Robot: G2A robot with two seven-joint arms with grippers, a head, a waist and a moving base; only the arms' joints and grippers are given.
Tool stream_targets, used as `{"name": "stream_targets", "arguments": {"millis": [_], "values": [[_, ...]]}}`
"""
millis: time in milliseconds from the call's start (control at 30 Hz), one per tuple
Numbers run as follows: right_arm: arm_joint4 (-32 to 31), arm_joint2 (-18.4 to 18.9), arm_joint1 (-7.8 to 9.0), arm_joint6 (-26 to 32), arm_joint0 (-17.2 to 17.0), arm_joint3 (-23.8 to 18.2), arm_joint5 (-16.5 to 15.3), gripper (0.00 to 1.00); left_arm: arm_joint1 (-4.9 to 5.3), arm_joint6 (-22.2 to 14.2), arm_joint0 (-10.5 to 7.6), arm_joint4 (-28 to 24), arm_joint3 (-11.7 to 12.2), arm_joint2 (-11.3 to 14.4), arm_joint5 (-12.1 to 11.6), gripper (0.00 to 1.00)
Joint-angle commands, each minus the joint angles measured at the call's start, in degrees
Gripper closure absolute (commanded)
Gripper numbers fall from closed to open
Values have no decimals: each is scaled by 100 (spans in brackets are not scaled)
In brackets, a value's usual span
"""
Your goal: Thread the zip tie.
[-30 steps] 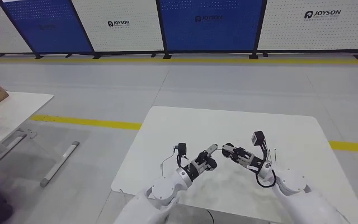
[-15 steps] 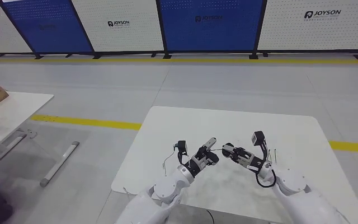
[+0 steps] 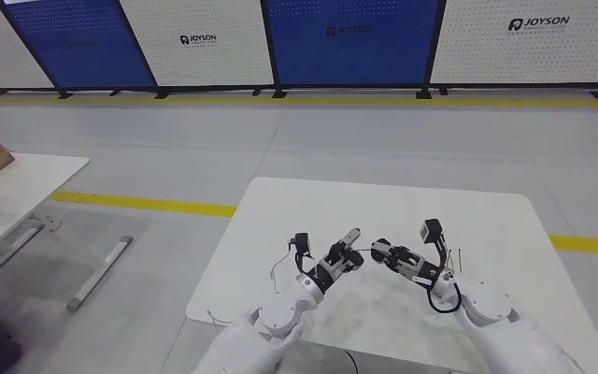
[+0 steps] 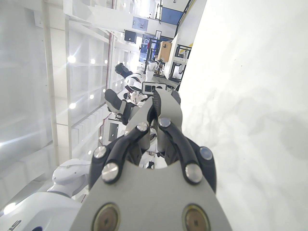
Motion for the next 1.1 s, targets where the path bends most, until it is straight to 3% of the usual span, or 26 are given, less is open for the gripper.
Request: {"name": "stream_targets", "arguments": {"millis": [0,733,800,867,933,1033,1067], "values": [[0,0,0,0,0,0,0,100,-5,40,3,59,12,11,11,100],[0,0,0,0,0,0,0,100,-23,-11,11,603,132,77,-3,100],[0,0,0,0,0,0,0,100,-23,-40,23,585,114,64,-21,66],[0,0,0,0,0,0,0,100,-21,-59,34,579,97,51,-34,55],[0,0,0,0,0,0,0,100,-19,-80,53,575,77,36,-57,52],[0,0,0,0,0,0,0,100,-16,-110,73,587,60,17,-75,58],[0,0,0,0,0,0,0,100,-15,-117,78,594,57,12,-79,64]]}}
